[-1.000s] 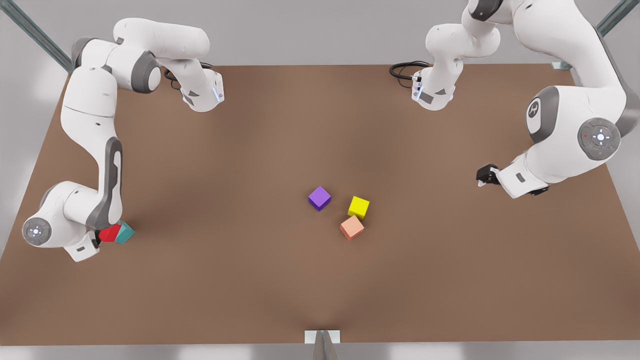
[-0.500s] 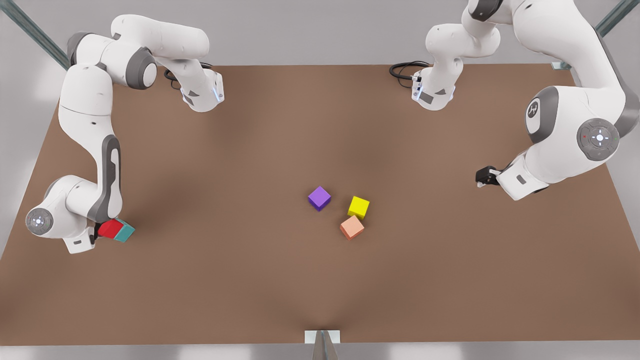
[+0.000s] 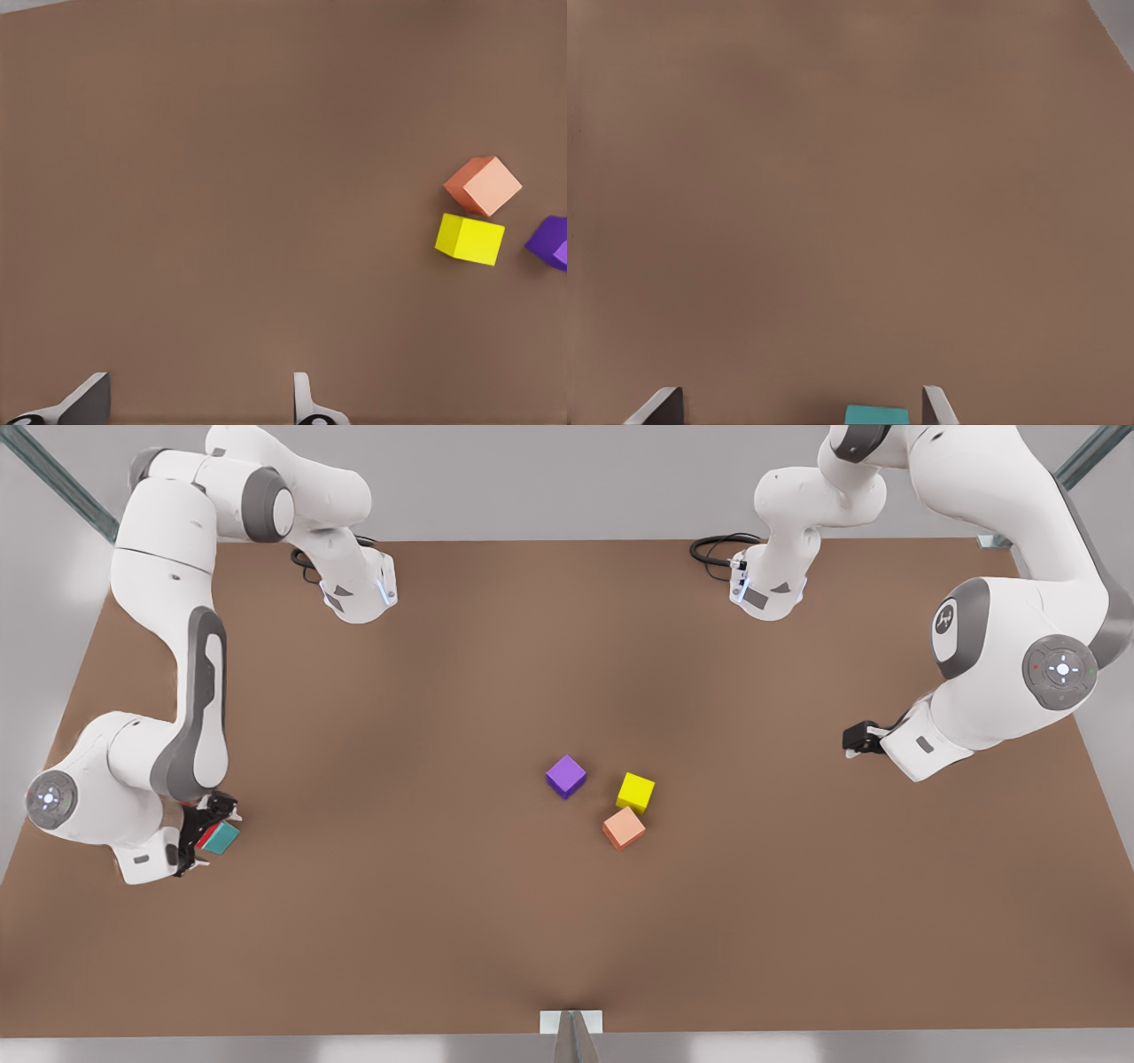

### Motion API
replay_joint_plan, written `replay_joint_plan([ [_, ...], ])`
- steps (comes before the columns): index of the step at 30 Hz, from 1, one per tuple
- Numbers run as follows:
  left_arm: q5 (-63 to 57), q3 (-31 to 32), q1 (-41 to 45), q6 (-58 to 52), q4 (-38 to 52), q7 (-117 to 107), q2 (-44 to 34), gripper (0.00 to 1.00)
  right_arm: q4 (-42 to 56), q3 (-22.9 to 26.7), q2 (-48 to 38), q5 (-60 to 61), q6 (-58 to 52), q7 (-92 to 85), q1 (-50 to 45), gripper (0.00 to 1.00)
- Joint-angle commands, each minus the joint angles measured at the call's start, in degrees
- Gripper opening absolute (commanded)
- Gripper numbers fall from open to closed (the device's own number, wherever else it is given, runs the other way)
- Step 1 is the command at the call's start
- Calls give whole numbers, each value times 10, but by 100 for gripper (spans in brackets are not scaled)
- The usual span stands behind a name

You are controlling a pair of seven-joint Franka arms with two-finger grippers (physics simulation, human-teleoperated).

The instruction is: Pick up red wooden cube and pass to hand red wooden cube and place in blue wooden cube

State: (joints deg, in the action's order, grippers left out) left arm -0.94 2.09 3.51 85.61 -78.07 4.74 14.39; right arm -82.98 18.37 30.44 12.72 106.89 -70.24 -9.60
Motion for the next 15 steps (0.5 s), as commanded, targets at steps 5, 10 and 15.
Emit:
replay_joint_plan([
  [5, 0, 0, 0, -1, 0, -14, -1, 100, 157, 11, -2, -57, -294, 680, -54, 100],
  [10, 0, 0, -1, -2, 0, -13, -1, 100, 45, -195, -180, -141, -327, 784, 95, 100],
  [15, 0, 0, -1, -2, 0, -13, -1, 100, -10, -194, -223, -141, -280, 782, 99, 100],
])
